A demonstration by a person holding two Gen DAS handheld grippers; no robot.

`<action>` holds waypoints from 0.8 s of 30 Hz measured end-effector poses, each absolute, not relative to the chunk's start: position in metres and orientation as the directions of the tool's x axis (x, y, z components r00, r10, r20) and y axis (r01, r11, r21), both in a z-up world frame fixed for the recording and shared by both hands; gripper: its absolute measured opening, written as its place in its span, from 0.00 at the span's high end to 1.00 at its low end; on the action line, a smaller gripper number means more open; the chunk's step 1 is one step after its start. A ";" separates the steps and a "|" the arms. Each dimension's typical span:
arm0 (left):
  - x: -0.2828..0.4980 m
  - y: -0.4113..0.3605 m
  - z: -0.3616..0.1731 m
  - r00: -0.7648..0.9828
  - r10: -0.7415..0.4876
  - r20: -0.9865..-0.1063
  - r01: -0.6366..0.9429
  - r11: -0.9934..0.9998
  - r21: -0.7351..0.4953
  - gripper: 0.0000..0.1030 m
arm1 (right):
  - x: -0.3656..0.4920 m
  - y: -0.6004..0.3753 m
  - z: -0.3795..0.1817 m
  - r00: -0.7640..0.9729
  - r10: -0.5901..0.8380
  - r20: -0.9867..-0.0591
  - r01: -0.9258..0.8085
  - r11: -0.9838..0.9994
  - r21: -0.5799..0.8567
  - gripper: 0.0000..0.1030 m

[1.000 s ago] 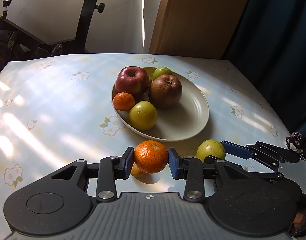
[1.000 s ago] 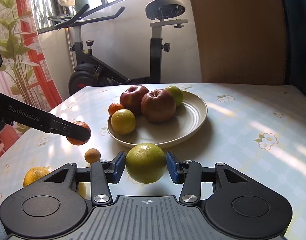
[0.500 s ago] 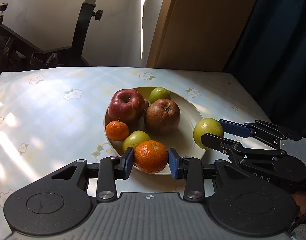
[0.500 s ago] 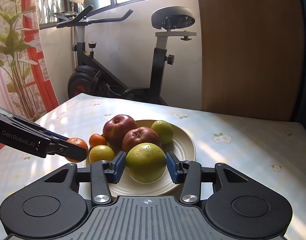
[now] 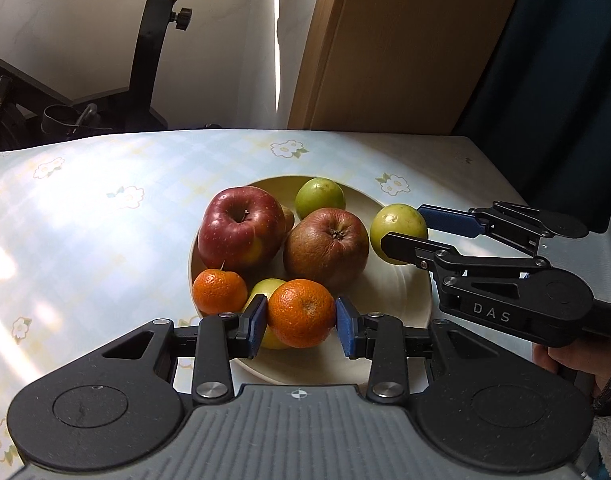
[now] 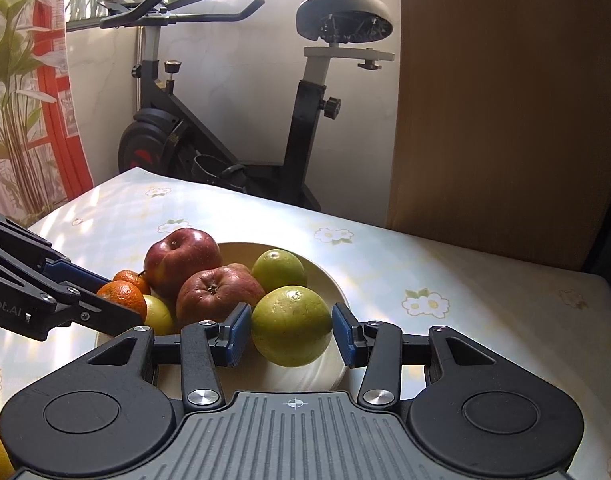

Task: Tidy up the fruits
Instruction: 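Carry the green apple and tangerine over the plate with both tools, then lower both fruits onto the plate and open both tools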

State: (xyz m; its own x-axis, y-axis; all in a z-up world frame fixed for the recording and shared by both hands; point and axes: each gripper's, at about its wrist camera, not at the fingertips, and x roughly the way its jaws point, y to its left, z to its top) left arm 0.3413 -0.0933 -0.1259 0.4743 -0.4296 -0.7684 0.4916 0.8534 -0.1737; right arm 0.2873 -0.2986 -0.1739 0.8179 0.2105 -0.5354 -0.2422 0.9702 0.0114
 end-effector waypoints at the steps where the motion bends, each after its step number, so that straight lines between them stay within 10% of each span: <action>1: 0.343 -0.095 -0.126 0.475 -0.429 -0.768 0.493 0.853 -0.172 0.62 | 0.289 -0.299 -0.175 0.817 0.211 -0.537 -0.243 0.970 0.013 0.60; 24: 0.349 -0.097 -0.118 0.502 -0.386 -0.774 0.447 0.882 -0.150 0.62 | 0.322 -0.301 -0.190 0.811 0.199 -0.550 -0.236 0.972 0.005 0.59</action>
State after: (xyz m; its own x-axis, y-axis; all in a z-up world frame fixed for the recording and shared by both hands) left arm 0.3493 -0.0967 -0.1184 0.5017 -0.3861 -0.7741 0.4466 0.8820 -0.1505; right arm 0.3218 -0.3013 -0.1896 0.8110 0.1994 -0.5500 -0.2359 0.9718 0.0045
